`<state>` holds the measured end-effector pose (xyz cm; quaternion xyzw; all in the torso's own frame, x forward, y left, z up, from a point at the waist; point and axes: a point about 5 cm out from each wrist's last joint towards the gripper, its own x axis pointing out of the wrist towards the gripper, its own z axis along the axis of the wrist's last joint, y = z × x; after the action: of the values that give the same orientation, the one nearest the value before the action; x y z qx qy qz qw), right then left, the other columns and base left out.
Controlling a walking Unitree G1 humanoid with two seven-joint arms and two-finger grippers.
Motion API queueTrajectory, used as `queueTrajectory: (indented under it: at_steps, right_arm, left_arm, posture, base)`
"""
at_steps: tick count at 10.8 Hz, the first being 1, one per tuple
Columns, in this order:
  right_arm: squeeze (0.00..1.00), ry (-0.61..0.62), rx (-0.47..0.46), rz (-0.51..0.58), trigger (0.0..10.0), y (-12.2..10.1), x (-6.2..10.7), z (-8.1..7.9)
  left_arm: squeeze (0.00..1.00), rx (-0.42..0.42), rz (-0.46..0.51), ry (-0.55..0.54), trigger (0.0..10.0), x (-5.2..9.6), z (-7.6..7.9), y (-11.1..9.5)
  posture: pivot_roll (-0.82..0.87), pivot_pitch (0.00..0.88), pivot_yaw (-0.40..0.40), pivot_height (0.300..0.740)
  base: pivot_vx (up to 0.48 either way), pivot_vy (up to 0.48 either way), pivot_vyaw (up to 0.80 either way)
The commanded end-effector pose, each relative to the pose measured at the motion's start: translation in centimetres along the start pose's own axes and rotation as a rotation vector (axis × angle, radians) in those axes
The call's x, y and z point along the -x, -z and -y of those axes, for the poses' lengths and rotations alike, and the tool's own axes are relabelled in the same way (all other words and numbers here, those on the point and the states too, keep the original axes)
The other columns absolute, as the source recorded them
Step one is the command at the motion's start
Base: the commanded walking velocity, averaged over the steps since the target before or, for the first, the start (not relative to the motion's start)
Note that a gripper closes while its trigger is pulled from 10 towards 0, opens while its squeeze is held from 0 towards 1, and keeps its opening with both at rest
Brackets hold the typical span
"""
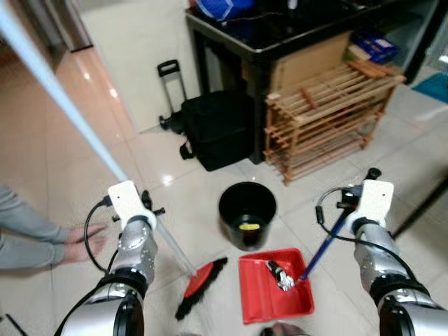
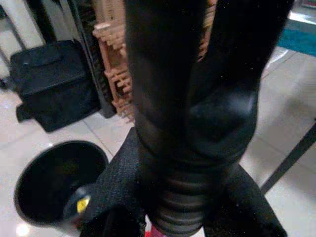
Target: Sweep floor
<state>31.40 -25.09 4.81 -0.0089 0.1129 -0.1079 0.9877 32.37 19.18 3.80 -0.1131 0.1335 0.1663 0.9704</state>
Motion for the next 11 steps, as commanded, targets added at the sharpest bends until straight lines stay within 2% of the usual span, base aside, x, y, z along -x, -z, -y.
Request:
queueTrajectory:
  at_steps: [1, 7, 10, 11]
  right_arm:
    - [0.0, -0.007, -0.007, 0.025, 10.0, -0.46, -0.15, -0.45]
    - [0.0, -0.011, -0.007, 0.025, 10.0, -0.42, -0.13, -0.59]
    - [0.0, -0.029, -0.011, 0.038, 10.0, -0.61, -0.18, -1.17]
    - [0.0, -0.032, -0.012, 0.041, 10.0, -0.68, -0.22, -1.32]
  left_arm:
    - [0.0, -0.005, 0.02, -0.021, 10.0, -0.25, -0.61, -0.64]
    - [0.0, -0.009, 0.014, -0.024, 10.0, -0.25, -0.64, -0.57]
    - [0.0, -0.019, 0.011, -0.029, 10.0, -0.23, -0.78, -0.49]
    - [0.0, -0.027, 0.012, -0.032, 10.0, -0.22, -0.98, -0.47]
  posture:
    - [-0.21, 0.018, 0.114, 0.74]
    - [-0.21, 0.02, 0.113, 0.74]
    - [-0.21, 0.018, 0.113, 0.74]
    - [-0.2, 0.017, 0.112, 0.74]
  base:
    - [0.0, -0.349, 0.0]
    - [0.0, -0.342, 0.0]
    - [0.0, -0.326, 0.0]
    - [0.0, 0.0, 0.0]
